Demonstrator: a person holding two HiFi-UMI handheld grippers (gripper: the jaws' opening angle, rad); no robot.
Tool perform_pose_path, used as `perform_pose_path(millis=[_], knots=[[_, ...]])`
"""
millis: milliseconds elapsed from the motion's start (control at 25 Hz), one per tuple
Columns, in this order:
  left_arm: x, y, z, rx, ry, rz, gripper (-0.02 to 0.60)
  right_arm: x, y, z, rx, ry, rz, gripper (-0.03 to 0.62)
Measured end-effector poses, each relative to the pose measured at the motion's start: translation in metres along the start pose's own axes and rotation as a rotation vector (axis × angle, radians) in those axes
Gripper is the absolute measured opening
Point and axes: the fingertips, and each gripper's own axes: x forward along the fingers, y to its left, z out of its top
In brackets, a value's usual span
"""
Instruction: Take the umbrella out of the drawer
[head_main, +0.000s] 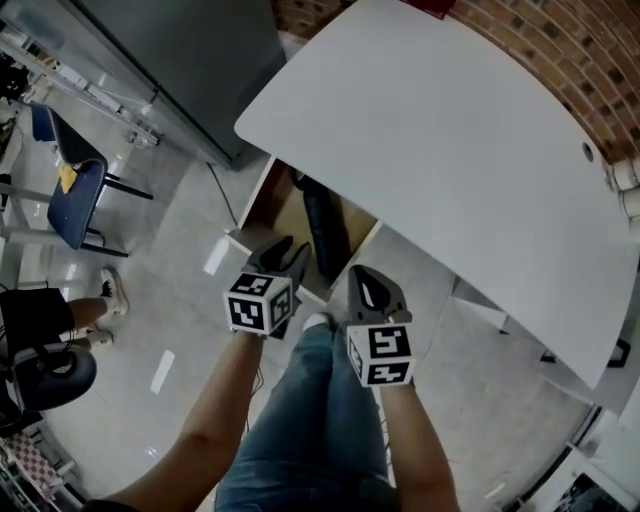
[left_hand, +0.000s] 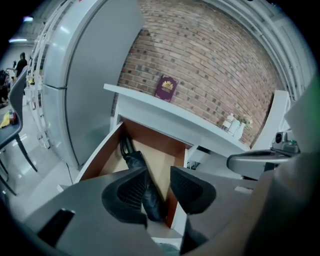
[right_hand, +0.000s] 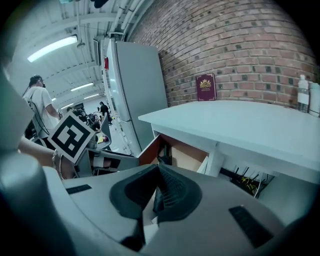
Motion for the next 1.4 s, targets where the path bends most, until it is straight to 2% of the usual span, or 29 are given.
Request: perform_pose_path(millis=[200,400,480,600,760,880,1040,1400], knots=[[0.028,0.007,-0.016,-0.104,0.031,-0.022,0.170,0.017,-0.014,-0.027,0.029,0.010,-0.008,-0.007],[0.057,0.018,-0.028,-0.097,0.066,-0.010,0.177,0.036,-0.025,-0.050,0.041,0.025,-0.027,-0.006],[0.067,0.021,-0.031,-0.119,0.065,-0.008,0.191,0.041,-0.025,-0.055,0.042,0.028,-0.024,-0.008],[0.083,0.026,-0.037,-0.162,0.075,-0.005,0.227,0.047,-0.026,-0.067,0.055,0.043,-0.025,-0.006],[0.110,0.032,-0.053,-0.207,0.133,0.002,0.287,0.050,-0.031,-0.082,0.073,0.064,-0.033,-0.008],[0.128,0.036,-0.065,-0.234,0.179,0.016,0.316,0.047,-0.035,-0.089,0.083,0.077,-0.033,-0.006],[0.145,0.041,-0.075,-0.277,0.199,0.033,0.347,0.044,-0.038,-0.095,0.079,0.087,-0.026,-0.008],[0.187,0.060,-0.085,-0.250,0.232,0.137,0.356,0.044,-0.055,-0.106,0.076,0.101,-0.031,-0.008]])
